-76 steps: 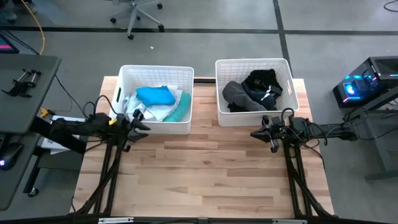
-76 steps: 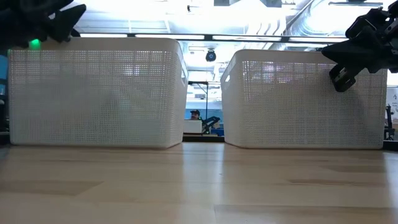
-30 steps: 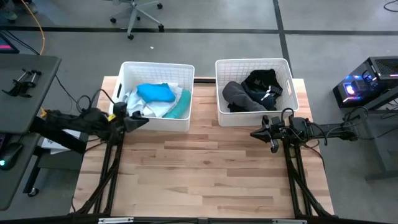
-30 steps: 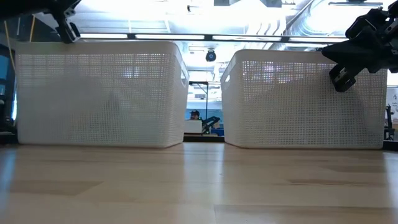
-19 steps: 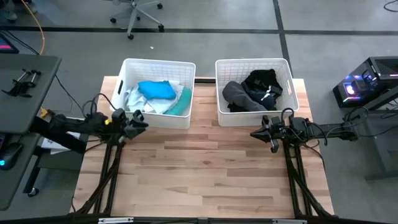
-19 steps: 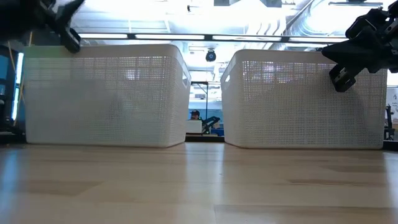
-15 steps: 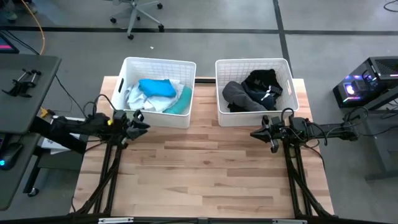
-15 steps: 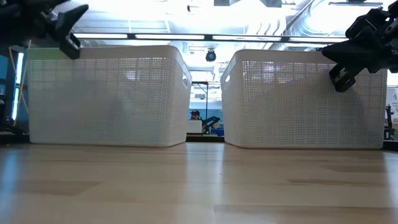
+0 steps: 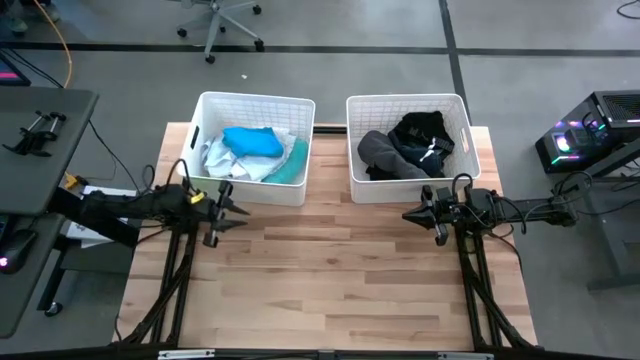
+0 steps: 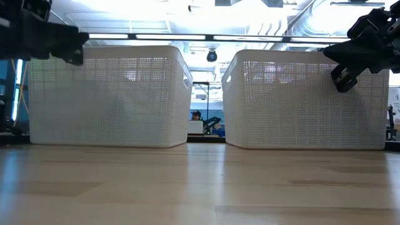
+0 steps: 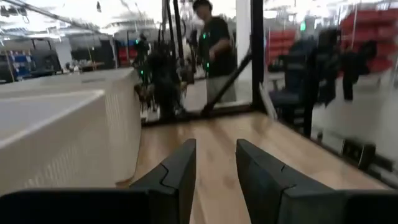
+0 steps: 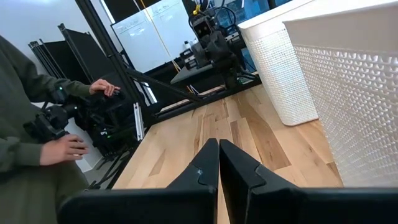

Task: Sort clothes
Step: Return to Home Position

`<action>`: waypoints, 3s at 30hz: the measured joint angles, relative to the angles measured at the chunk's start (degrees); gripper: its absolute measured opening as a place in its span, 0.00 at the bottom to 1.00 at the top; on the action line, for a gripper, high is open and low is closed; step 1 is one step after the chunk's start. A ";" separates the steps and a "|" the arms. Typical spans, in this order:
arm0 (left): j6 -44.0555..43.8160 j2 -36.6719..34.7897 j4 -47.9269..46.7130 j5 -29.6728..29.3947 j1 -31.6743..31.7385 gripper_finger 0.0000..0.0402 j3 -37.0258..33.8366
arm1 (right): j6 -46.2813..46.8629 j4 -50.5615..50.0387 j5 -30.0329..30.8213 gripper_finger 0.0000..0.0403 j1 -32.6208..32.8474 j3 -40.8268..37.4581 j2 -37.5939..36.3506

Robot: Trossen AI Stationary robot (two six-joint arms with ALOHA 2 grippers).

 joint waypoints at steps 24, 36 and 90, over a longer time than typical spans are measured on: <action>-2.92 -0.04 -2.55 -0.13 7.06 0.26 0.15 | 0.00 0.00 0.01 0.00 -0.01 0.00 0.00; -3.09 0.07 -2.63 -0.74 5.63 0.26 0.15 | 0.00 -0.01 0.01 0.00 -0.02 0.00 0.00; -3.09 0.11 -2.60 -0.74 5.33 0.26 0.15 | -18.43 0.00 0.00 0.00 0.00 -0.02 0.02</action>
